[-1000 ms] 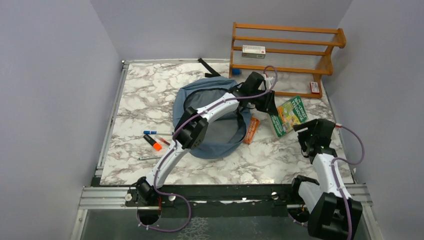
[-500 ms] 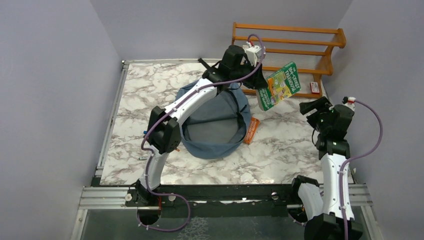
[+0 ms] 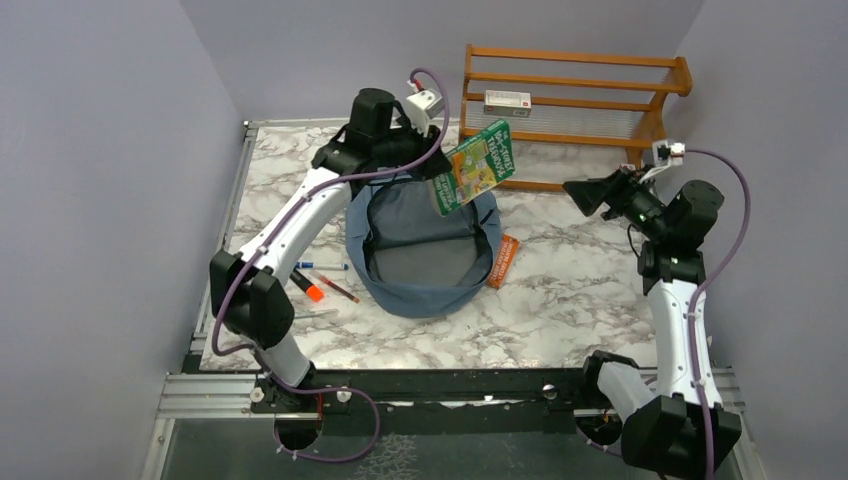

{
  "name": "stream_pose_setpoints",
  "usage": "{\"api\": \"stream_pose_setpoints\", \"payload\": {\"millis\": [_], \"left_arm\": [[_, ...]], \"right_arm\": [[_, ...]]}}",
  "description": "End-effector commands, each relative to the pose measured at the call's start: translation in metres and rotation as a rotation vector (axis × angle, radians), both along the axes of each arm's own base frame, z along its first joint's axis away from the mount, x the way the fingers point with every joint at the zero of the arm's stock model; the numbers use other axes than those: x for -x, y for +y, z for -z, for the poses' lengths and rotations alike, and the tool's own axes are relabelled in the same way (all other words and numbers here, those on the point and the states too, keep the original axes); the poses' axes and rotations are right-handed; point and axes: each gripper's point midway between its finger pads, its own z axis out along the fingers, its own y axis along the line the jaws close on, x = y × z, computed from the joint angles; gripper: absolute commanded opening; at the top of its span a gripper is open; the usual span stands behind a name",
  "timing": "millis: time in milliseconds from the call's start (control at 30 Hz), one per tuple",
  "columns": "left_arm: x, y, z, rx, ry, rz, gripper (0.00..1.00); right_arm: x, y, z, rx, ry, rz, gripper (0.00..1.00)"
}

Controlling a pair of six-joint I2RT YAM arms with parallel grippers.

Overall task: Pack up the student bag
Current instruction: Pick up the book from the center of the board.

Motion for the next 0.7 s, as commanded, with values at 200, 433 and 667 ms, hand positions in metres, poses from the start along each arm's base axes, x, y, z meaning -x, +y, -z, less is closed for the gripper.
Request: {"api": "stream_pose_setpoints", "payload": {"millis": [200,433,667], "left_arm": [[0.083,0.025,-0.059,0.061,-0.251,0.295,0.00],[0.129,0.036,-0.067,0.094,-0.304,0.408,0.00],[0.148,0.036,-0.072,0.127,-0.315,0.488,0.00]], "right_arm": [[0.004,0.100,-0.048,0.255,-0.332,-0.648,0.80],[0.015,0.121,-0.061,0.278,-0.470,-0.829,0.82],[0.043,0.140,-0.052,0.235,-0.468,-1.012,0.82]]}}
